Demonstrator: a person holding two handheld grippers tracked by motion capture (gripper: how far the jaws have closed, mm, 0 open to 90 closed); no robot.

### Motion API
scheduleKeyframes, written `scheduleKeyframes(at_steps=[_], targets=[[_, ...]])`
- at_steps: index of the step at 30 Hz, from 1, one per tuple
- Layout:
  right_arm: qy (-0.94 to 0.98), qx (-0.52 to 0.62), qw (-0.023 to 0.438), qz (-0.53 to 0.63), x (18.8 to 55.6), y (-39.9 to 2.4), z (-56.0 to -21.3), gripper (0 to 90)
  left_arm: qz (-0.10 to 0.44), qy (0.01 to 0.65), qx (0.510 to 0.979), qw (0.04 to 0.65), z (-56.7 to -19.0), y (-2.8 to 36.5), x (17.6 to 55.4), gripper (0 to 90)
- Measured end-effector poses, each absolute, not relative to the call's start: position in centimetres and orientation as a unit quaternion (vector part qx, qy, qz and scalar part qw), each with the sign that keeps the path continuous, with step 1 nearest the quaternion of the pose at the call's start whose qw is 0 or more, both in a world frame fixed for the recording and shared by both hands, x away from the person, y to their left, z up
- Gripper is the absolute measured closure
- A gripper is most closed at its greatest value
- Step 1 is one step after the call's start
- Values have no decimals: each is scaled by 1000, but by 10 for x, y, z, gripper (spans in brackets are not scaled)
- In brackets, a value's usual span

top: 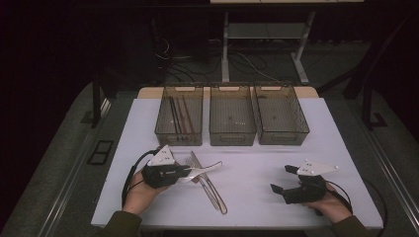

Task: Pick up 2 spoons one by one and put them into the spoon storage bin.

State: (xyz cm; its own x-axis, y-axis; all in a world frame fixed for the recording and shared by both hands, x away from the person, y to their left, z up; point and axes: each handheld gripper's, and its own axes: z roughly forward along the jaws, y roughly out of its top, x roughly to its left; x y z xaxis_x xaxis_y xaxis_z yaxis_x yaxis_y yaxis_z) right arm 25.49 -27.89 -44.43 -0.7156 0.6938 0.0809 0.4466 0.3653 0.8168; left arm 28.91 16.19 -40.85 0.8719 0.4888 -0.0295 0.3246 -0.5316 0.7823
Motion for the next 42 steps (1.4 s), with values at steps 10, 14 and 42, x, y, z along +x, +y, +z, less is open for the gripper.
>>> scheduleKeyframes(at_steps=[10, 14, 42], targets=[[813, 352, 140, 442, 255, -279, -444, 128, 100, 223, 867, 435, -406, 155, 300, 818], [813, 352, 141, 443, 255, -280, -444, 128, 102, 225, 864, 439, -402, 151, 306, 818], [812, 353, 139, 443, 255, -280, -444, 128, 126, 234, 846, 462, -380, 122, 343, 818]])
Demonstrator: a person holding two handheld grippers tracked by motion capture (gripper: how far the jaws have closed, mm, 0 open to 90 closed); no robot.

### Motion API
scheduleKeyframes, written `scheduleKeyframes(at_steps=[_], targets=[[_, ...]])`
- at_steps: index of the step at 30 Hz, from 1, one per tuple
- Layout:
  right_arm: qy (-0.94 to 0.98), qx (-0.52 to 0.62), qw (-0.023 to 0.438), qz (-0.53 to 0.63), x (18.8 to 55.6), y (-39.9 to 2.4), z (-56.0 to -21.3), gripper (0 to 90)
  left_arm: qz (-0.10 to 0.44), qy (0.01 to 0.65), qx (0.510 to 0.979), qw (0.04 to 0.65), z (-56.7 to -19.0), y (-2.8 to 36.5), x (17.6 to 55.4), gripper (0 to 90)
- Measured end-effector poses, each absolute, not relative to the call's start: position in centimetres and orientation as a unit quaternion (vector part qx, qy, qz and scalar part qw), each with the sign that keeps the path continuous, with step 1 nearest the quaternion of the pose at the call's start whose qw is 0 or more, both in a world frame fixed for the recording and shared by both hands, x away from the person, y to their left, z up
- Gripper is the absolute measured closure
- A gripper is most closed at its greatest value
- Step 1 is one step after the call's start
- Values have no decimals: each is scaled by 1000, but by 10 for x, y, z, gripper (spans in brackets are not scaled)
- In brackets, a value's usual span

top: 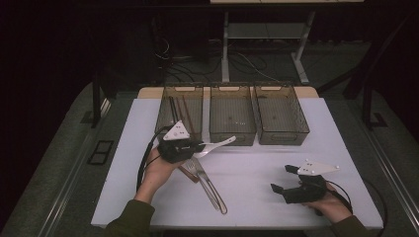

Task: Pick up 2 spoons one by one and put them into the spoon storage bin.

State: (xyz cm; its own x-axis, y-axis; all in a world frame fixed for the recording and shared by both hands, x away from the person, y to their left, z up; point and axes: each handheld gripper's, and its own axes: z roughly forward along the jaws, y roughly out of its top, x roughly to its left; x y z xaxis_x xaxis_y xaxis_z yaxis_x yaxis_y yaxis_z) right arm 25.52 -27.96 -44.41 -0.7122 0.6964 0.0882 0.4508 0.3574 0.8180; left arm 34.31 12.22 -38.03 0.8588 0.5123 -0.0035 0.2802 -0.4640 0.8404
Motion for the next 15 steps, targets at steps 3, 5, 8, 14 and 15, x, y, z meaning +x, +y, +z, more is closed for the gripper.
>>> scheduleKeyframes(at_steps=[3, 5, 8, 14, 15], targets=[[812, 354, 138, 443, 255, -280, -444, 128, 127, 235, 847, 460, -379, 119, 349, 818], [811, 354, 139, 444, 255, -280, -444, 129, 125, 238, 845, 462, -380, 118, 353, 818], [812, 354, 139, 443, 256, -280, -444, 128, 126, 240, 842, 467, -379, 114, 359, 818], [812, 354, 137, 443, 256, -279, -444, 129, 128, 243, 837, 474, -376, 109, 371, 818], [812, 354, 136, 443, 255, -279, -444, 128, 129, 242, 837, 474, -377, 107, 373, 818]])
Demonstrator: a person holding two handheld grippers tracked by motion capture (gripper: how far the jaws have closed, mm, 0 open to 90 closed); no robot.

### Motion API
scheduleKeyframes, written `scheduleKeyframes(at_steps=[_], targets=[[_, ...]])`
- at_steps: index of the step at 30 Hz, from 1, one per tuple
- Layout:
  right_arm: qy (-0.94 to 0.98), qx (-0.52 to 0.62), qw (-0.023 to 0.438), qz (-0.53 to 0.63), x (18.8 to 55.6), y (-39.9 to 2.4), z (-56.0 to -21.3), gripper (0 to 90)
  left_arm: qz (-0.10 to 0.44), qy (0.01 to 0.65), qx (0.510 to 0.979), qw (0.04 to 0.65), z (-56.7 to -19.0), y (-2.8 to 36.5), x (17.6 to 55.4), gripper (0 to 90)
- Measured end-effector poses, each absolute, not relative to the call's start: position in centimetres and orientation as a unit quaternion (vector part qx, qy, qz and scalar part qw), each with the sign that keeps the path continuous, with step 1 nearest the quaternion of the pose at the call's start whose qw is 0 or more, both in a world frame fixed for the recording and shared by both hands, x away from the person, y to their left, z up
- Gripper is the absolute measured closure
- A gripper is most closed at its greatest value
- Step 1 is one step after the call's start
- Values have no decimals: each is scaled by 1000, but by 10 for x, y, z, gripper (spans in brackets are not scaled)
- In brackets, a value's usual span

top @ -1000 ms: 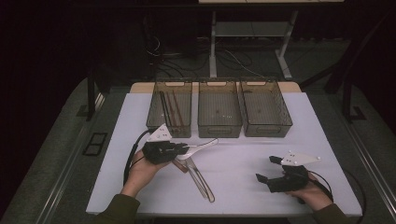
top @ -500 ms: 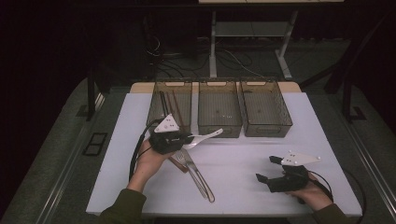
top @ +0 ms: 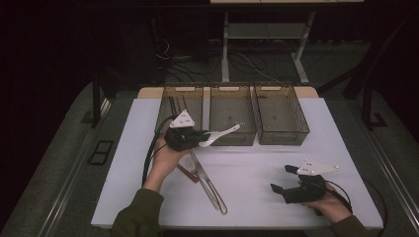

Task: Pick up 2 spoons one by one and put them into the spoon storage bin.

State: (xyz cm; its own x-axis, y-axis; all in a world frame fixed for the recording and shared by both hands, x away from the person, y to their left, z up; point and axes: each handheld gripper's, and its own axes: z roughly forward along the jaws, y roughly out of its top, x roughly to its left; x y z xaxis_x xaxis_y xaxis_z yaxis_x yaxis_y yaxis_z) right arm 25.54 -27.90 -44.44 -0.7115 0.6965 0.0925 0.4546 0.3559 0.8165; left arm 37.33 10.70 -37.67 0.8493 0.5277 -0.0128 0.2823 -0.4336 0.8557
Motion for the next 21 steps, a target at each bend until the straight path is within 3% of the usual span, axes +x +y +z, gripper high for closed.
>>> scheduleKeyframes(at_steps=[21], targets=[[810, 351, 135, 450, 255, -279, -444, 128, 132, 262, 840, 456, -373, 65, 422, 818]])
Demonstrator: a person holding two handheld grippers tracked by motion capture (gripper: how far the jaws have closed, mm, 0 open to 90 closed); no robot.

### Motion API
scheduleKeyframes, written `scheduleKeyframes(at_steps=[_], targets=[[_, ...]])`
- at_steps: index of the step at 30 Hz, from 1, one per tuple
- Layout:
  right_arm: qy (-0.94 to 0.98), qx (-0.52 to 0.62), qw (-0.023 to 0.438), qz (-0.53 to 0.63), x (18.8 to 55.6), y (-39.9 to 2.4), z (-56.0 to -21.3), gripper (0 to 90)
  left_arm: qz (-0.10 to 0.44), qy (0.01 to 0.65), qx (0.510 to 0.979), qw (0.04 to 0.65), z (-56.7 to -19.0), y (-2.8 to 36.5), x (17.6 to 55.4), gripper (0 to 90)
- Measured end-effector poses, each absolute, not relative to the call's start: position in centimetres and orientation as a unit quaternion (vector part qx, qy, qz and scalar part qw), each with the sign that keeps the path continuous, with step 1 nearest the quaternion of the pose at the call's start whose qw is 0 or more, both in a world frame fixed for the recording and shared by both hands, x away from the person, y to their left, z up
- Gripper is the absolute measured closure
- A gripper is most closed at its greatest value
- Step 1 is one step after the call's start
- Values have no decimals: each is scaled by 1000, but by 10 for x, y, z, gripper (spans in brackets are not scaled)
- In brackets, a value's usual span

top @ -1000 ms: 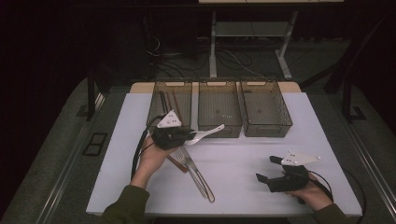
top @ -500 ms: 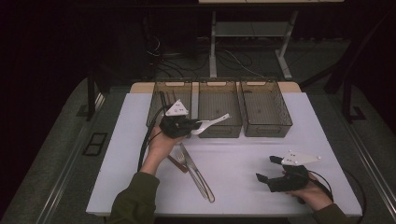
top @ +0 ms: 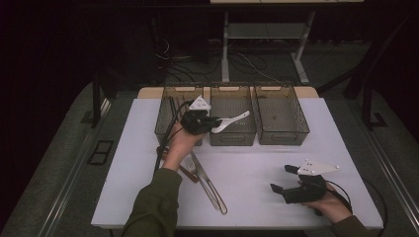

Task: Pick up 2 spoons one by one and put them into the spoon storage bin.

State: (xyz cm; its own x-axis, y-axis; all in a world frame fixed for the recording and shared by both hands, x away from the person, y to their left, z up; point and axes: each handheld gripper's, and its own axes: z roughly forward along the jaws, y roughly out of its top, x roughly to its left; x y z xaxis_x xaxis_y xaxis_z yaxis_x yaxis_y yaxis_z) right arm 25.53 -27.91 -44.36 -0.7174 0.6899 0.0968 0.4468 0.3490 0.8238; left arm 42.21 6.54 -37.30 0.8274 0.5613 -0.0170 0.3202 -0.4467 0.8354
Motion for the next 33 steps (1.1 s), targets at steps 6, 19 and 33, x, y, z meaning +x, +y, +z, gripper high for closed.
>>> scheduleKeyframes(at_steps=[6, 19, 33], targets=[[811, 350, 135, 450, 255, -279, -443, 128, 130, 272, 848, 436, -377, 54, 432, 817], [811, 347, 137, 450, 255, -280, -442, 128, 116, 282, 854, 422, -386, 45, 439, 696], [812, 347, 140, 448, 255, -280, -442, 128, 102, 273, 836, 464, -377, 51, 417, 520]])
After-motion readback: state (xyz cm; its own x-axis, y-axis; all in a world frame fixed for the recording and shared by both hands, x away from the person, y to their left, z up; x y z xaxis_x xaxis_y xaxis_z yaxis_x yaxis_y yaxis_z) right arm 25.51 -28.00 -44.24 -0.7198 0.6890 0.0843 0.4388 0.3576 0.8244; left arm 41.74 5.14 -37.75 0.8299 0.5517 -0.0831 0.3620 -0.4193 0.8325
